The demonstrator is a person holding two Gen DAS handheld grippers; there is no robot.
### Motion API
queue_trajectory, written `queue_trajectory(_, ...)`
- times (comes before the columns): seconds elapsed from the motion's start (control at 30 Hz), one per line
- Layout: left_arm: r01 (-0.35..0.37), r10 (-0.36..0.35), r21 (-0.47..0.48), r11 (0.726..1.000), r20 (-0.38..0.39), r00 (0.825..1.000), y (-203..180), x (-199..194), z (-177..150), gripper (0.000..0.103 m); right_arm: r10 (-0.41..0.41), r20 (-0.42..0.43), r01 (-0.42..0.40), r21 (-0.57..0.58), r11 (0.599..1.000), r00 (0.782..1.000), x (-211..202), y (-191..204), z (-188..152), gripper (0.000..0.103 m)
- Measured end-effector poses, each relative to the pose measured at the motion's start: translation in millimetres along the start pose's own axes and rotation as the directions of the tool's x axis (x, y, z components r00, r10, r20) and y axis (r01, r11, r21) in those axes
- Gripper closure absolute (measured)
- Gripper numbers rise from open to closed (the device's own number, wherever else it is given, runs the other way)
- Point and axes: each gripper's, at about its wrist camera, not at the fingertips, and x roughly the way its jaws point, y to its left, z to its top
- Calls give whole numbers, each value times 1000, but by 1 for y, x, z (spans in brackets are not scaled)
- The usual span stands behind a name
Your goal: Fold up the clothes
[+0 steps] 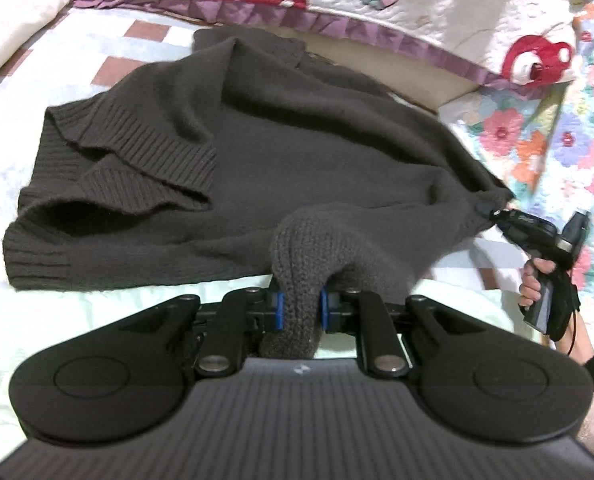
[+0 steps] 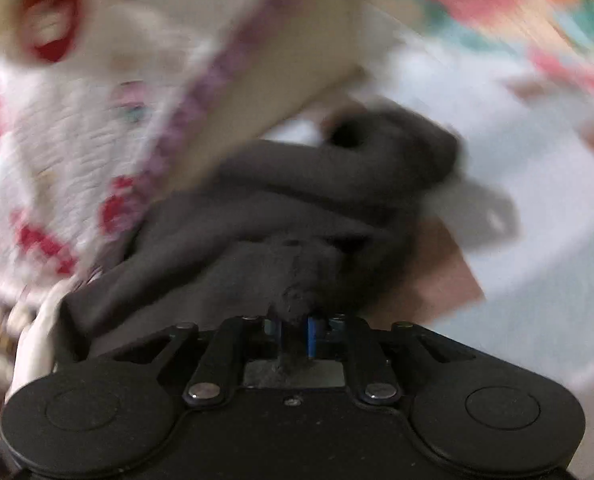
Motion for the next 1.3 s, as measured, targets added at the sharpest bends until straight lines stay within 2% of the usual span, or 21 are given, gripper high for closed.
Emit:
queue_trajectory(0.03, 37, -37, -8, 999, -8, 999, -1, -7, 0, 89, 37, 27, -35, -73, 997, 999, -19, 14, 4, 93)
queue_trajectory(0.1, 85, -85, -13, 996, -52, 995, -5, -15, -4, 89, 44, 76, -29, -177, 984, 996, -67, 38, 10, 94)
queue_trajectory(0.17, 125, -126, -15, 992, -103, 987, -9, -21, -8, 89, 27, 105, -2, -225, 974, 994, -111, 48, 10, 95)
queue_trajectory(0.23, 151, -151, -14, 988, -156, 976, -12, -24, -14, 88, -51, 80, 72, -289, 955, 995, -140, 51, -2, 95)
queue_trajectory(0.3, 136, -133, 3, 991, -207, 969, -12, -18, -23, 87, -185, 18, 178, -379, 908, 983, -143, 47, -24, 96)
queue_trajectory(0.33, 118, -114, 5, 993, -225, 968, -10, -12, -27, 87, -223, 8, 208, -390, 897, 975, -139, 43, -32, 96)
queue_trajectory(0.43, 56, -60, -20, 998, -247, 967, -1, 3, -36, 86, -269, 13, 257, -348, 902, 963, -121, 31, -44, 96)
queue_trajectory(0.6, 16, -24, -49, 999, -173, 985, 16, -19, -31, 82, -345, 18, 337, -276, 900, 938, -92, 12, -64, 96)
queue_trajectory(0.7, -20, 12, -72, 997, -111, 994, 30, -46, -25, 82, -341, 96, 353, -321, 879, 935, -105, 18, -51, 97)
queue_trajectory(0.8, -55, 50, -98, 994, -50, 998, 44, -74, -20, 79, -358, 92, 367, -338, 866, 929, -103, 17, -54, 97)
queue_trajectory(0.83, -87, 84, -91, 992, -32, 996, 49, -81, -20, 79, -365, 86, 372, -342, 863, 927, -101, 16, -56, 98)
queue_trajectory(0.93, -238, 238, 24, 971, 12, 971, 55, -77, -13, 69, -388, 69, 386, -353, 852, 919, -96, 14, -62, 98)
queue_trajectory(1.03, -347, 342, 155, 925, 57, 938, 54, -56, 2, 57, -410, 51, 400, -365, 841, 911, -90, 11, -69, 98)
queue_trajectory(1.2, -398, 395, 249, 883, 64, 917, 63, -11, 27, 54, -447, 23, 421, -385, 821, 894, -81, 7, -79, 96)
queue_trajectory(1.3, -400, 401, 263, 878, 53, 915, 74, 8, 32, 45, -462, 16, 428, -402, 809, 887, -78, 7, -84, 95)
